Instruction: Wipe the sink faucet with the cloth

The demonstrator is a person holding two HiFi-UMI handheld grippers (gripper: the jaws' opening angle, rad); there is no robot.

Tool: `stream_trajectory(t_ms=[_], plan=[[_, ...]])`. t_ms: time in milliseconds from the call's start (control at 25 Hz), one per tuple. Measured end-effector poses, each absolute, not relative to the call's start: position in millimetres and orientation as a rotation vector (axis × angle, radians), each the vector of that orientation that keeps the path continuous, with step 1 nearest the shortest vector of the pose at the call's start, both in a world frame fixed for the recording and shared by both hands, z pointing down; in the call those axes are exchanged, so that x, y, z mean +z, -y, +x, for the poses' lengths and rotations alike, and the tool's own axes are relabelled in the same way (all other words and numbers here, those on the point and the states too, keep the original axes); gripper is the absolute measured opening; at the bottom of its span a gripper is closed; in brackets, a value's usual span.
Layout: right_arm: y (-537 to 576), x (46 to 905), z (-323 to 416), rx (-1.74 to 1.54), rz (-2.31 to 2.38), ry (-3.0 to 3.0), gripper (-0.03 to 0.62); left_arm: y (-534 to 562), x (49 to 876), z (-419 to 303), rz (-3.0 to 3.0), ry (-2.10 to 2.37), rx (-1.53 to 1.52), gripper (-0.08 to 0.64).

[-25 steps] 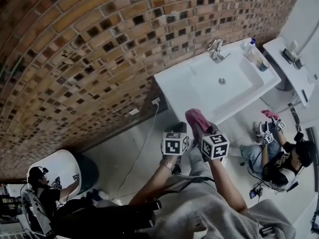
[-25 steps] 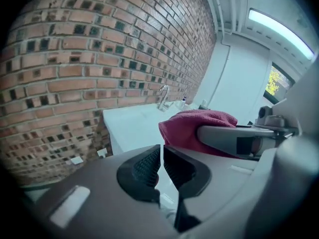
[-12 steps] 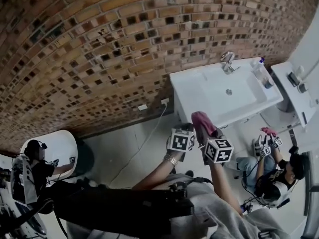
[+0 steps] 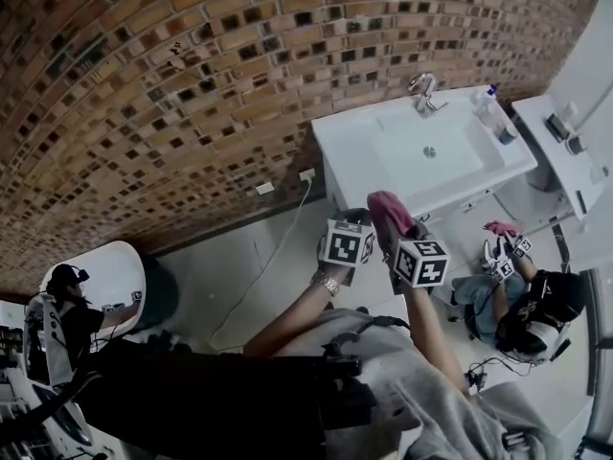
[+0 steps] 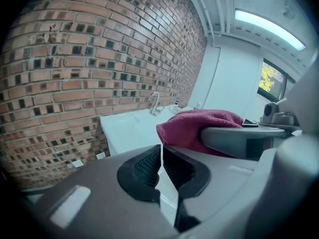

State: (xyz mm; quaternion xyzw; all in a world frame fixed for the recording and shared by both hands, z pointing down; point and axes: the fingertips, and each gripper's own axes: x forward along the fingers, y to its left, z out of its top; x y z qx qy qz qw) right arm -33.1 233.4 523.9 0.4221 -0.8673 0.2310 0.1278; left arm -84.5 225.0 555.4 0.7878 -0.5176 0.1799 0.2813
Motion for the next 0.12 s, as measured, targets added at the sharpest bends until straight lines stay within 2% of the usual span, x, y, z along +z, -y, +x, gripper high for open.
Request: stream_trajectory(t_ms=[120], plan=[[-238.6, 524.8, -26.8, 0.702, 1.223, 2.541, 0.049, -231.1, 557.4, -75.6, 2.11, 1.379, 0.5, 0.032]])
